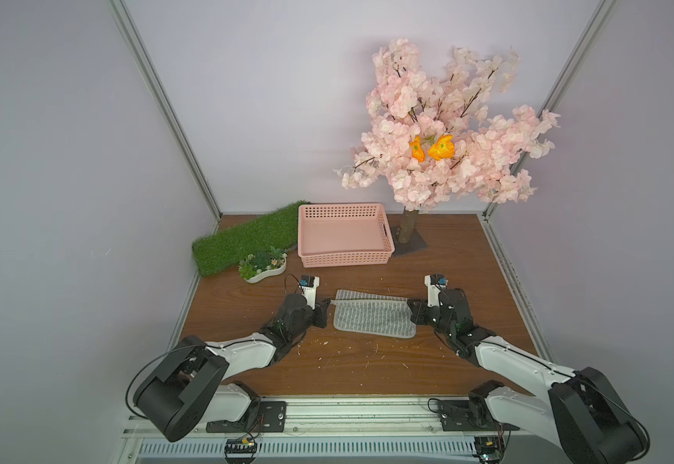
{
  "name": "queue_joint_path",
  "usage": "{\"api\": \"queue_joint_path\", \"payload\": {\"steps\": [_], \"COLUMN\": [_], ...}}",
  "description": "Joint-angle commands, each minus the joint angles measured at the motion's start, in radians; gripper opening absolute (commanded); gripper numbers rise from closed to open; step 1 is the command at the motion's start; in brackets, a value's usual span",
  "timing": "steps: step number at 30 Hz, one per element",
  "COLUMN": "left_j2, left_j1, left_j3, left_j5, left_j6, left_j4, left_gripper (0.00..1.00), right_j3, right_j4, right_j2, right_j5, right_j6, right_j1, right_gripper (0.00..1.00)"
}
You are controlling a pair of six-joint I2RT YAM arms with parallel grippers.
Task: Fold the square dishcloth
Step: Fold the cleaning item at the center of the board.
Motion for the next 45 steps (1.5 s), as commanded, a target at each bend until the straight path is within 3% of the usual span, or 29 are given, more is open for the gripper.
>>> {"api": "queue_joint_path", "payload": {"steps": [1,10,26,42,45], "left_j2": [-0.017,-0.022,-0.074,-0.050,-0.039], "left_j1": [-0.009,-0.021,-0.044,-0.053,-0.053], "left_j3": [-0.015,-0.025,-0.060,-0.098,-0.103], "left_j5": [0.005,0.036,0.065,0.073,0.078], "left_j6": [-0.013,-0.032,-0.044,-0.082,-0.089], "left_j4": [-0.016,-0.017,-0.071,-0.077,-0.078], "left_gripper": [0.00,0.00,0.00,0.00,0.04], "right_j3": [-0.019,-0.044,-0.096,-0.125,-0.141], "right_j4": [-0.031,-0.140,-0.210,-0.281,-0.278], "right_j2": [-0.038,-0.126,-0.214,-0.211,-0.207], "right_j5": [-0.022,-0.037,-0.168,-0.118,-0.124], "right_j6": [0.036,0.073,0.146,0.171,0.188], "right_j1": [0.005,0.008,0.008,0.009,0.009], "right_gripper": [0.00,0.00,0.00,0.00,0.00]}}
